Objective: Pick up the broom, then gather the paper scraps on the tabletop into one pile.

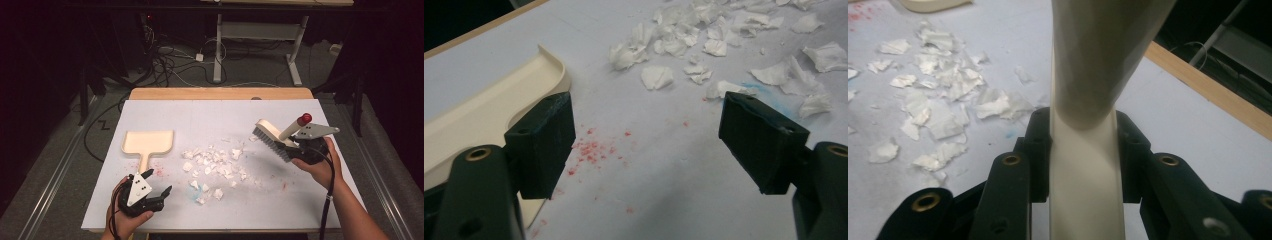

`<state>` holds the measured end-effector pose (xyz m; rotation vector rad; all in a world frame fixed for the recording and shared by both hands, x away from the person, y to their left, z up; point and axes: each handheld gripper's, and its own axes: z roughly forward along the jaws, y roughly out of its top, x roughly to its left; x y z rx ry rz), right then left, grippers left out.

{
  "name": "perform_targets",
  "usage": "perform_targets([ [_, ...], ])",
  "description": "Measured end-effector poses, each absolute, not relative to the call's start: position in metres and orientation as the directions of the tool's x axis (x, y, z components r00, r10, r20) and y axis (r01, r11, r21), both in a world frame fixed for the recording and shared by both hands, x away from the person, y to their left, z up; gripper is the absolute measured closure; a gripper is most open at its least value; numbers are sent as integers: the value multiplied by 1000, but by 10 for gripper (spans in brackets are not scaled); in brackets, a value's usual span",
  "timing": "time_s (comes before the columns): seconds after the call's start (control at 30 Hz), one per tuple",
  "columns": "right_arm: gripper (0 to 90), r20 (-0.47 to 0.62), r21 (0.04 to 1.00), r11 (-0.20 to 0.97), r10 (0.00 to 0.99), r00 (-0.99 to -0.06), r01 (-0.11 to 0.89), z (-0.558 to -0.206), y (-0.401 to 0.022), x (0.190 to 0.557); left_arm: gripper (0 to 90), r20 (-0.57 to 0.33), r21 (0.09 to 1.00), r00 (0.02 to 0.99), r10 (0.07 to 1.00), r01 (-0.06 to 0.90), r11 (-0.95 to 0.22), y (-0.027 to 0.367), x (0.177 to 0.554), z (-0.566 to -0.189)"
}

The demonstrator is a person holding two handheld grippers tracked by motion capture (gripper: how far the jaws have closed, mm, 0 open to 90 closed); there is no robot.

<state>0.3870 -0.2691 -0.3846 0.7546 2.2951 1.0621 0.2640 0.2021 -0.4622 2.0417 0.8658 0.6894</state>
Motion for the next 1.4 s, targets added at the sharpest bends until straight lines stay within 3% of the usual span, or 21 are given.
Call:
perform_targets([
  [0.5, 678, -242, 778, 554, 700, -672, 296, -391, -272, 399, 214, 179, 815, 630, 755, 335, -472, 199, 263, -463],
  [0.9, 678, -365, 697, 634, 715, -596, 334, -407, -241, 452, 214, 189, 804, 628, 755, 342, -486, 199, 263, -465],
  [1.13, 678, -403, 642, 698, 660, -634, 318, -421, -207, 462, 214, 186, 801, 628, 755, 348, -487, 201, 260, -466],
  [1.4, 677, -402, 617, 743, 581, -708, 259, -426, -172, 445, 214, 183, 796, 636, 750, 351, -492, 203, 260, -466],
])
